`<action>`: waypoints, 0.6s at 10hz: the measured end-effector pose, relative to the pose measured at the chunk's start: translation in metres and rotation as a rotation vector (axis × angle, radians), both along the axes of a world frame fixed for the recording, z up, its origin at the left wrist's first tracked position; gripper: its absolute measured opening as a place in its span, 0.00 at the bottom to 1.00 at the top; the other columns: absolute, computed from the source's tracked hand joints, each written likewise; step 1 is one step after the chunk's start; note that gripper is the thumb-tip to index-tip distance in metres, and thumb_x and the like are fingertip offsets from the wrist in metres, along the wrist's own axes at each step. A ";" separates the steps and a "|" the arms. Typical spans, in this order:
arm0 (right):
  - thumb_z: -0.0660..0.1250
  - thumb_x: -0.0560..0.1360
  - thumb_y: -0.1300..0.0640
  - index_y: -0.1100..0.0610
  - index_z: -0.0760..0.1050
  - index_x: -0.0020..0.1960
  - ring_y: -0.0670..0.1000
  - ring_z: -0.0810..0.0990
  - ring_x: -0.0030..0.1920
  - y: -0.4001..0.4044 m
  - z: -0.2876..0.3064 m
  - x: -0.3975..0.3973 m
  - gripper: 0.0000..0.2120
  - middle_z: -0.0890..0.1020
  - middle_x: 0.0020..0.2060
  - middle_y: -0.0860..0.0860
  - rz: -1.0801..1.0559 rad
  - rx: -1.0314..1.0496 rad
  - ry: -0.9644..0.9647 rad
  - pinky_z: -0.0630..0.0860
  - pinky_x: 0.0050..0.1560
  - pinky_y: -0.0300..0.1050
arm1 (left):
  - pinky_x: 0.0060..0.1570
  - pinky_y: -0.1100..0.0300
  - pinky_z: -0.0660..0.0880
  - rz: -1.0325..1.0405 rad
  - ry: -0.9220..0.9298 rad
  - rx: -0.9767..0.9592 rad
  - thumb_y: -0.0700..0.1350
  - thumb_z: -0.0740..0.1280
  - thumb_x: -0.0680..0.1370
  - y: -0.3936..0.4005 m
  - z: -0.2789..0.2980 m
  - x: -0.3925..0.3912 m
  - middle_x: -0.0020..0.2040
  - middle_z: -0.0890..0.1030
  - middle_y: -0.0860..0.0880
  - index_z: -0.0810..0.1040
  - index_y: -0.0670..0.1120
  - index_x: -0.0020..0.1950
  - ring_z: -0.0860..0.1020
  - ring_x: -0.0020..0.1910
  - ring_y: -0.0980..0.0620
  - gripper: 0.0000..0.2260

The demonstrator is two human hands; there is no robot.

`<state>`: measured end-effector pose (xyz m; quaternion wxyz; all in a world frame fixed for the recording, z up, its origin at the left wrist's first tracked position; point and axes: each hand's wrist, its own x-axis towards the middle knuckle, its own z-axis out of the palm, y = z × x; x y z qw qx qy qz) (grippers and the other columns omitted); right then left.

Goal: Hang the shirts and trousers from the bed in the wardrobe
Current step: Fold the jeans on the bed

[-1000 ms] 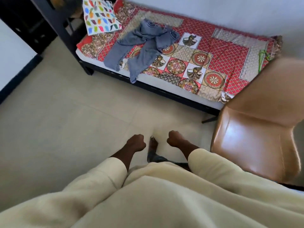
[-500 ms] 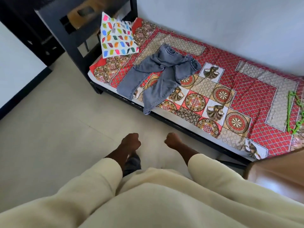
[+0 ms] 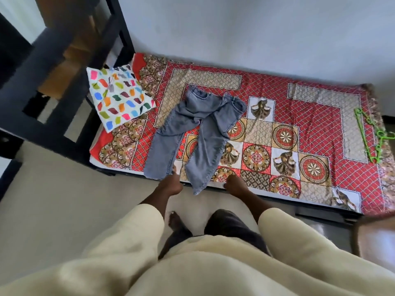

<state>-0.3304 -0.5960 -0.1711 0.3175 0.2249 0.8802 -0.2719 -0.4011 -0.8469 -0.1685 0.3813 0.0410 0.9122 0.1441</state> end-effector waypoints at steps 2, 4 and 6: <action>0.61 0.79 0.59 0.65 0.77 0.60 0.59 0.79 0.49 0.015 0.005 -0.092 0.14 0.78 0.42 0.56 -0.089 -0.036 -0.062 0.76 0.55 0.48 | 0.58 0.50 0.76 -0.042 0.028 0.018 0.42 0.63 0.77 0.038 0.012 -0.116 0.64 0.77 0.39 0.76 0.42 0.64 0.77 0.60 0.39 0.16; 0.64 0.76 0.59 0.64 0.77 0.59 0.61 0.80 0.55 0.071 -0.064 -0.204 0.14 0.81 0.56 0.61 -0.118 -0.024 -0.061 0.77 0.51 0.46 | 0.53 0.49 0.75 -0.042 -0.018 0.007 0.39 0.61 0.77 0.090 -0.013 -0.228 0.63 0.77 0.37 0.74 0.38 0.64 0.77 0.59 0.38 0.16; 0.60 0.79 0.61 0.66 0.78 0.59 0.58 0.79 0.58 0.143 -0.123 -0.309 0.14 0.81 0.57 0.60 -0.077 -0.069 -0.201 0.73 0.51 0.43 | 0.42 0.52 0.70 0.042 -0.063 0.036 0.40 0.62 0.80 0.150 -0.079 -0.361 0.55 0.79 0.34 0.77 0.33 0.55 0.78 0.55 0.37 0.10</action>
